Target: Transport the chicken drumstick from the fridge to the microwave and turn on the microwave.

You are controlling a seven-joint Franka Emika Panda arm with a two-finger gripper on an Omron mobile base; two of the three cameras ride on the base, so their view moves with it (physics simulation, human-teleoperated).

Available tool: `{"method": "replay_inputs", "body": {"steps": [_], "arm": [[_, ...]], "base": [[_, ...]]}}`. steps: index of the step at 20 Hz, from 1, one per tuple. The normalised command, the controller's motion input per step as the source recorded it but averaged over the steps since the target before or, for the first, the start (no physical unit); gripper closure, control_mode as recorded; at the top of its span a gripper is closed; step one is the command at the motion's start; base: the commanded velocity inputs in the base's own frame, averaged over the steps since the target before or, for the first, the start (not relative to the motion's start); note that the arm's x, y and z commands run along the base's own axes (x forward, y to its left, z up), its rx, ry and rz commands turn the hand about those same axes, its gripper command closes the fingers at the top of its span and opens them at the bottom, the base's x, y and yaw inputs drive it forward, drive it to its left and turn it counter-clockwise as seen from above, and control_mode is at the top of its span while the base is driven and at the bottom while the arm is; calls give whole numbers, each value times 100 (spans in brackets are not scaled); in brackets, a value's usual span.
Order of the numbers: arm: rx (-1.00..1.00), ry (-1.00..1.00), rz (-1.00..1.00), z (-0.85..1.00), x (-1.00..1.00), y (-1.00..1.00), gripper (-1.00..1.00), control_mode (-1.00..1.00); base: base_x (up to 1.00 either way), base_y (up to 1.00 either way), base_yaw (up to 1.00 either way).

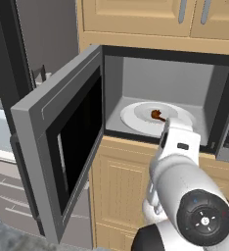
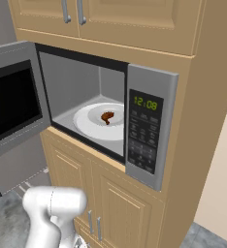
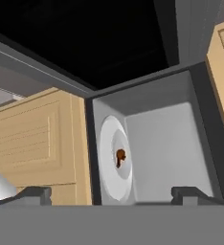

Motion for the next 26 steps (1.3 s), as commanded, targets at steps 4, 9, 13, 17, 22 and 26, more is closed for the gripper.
{"method": "replay_inputs", "body": {"steps": [4, 9, 13, 17, 22, 26], "arm": [[-5, 0, 0, -27, -52, 26, -100, -100], [-5, 0, 0, -20, -43, 27, -100, -100], [-8, 0, 0, -17, -31, 33, -100, -100], [-11, 0, 0, -14, -4, 47, -100, -100], [-13, 0, 0, -8, 0, 53, -100, -100], [-10, -2, 0, 0, -16, 48, -100, -100]], "base": [[0, 0, 0], [0, 0, 0], [0, 0, 0], [0, 0, 0], [0, 0, 0], [0, 0, 0]]}}
